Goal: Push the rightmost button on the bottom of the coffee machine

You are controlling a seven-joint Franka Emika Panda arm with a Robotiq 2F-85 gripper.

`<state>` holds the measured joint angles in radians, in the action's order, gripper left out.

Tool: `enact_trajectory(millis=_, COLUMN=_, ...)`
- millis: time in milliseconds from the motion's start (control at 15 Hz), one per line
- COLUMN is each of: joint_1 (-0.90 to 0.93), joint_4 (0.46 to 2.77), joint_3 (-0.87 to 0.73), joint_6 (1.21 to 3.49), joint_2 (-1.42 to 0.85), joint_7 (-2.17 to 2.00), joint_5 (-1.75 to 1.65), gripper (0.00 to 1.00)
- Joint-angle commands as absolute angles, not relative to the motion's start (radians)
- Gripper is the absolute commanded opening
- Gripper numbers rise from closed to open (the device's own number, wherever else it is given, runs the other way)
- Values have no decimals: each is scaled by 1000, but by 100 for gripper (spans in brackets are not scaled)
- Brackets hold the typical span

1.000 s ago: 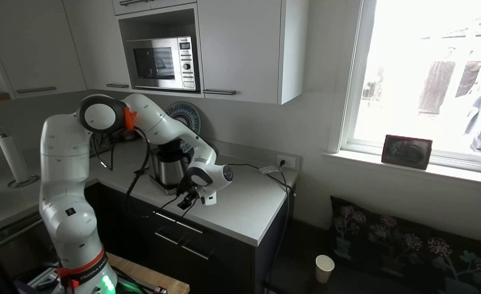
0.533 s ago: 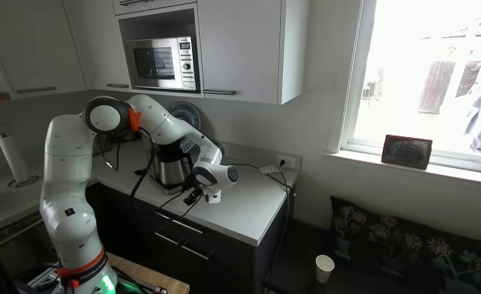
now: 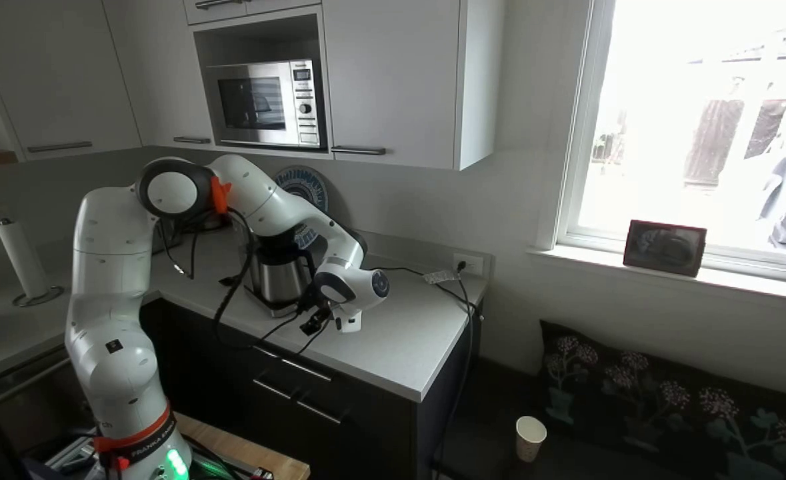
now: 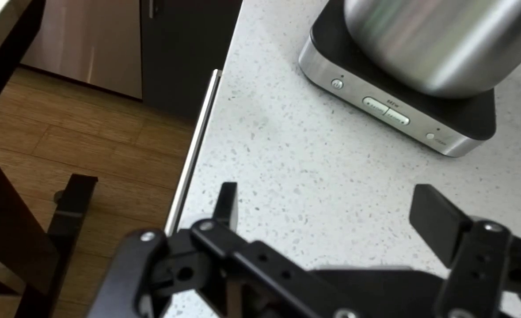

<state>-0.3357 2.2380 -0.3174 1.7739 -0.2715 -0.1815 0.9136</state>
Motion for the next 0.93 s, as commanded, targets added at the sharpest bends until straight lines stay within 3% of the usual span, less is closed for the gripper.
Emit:
enact_trajectory(millis=0, joint_1=-334, joint_4=2239, joint_3=-319, joint_6=1765, joint_2=-273, joint_7=-194, joint_5=929, gripper=100)
enact_trajectory(millis=333, joint_1=-318, joint_4=2221, joint_3=-292, joint_6=1753, joint_2=-277, joint_7=-210, joint_5=1030, gripper=100)
enact_trajectory(millis=400, joint_1=-312, joint_4=2209, joint_3=-287, joint_6=1754, joint_2=-284, joint_7=-221, joint_5=1040, gripper=94)
enact_trajectory(millis=467, joint_1=-305, joint_4=2201, joint_3=-284, joint_6=1769, joint_2=-287, joint_7=-233, joint_5=1049, gripper=74)
enact_trajectory(millis=600, joint_1=-296, joint_4=2178, joint_3=-277, joint_6=1769, joint_2=-301, joint_7=-247, joint_5=1052, gripper=69)
enact_trajectory(millis=867, joint_1=-280, joint_4=2130, joint_3=-265, joint_6=1781, joint_2=-332, joint_7=-241, joint_5=1040, gripper=36)
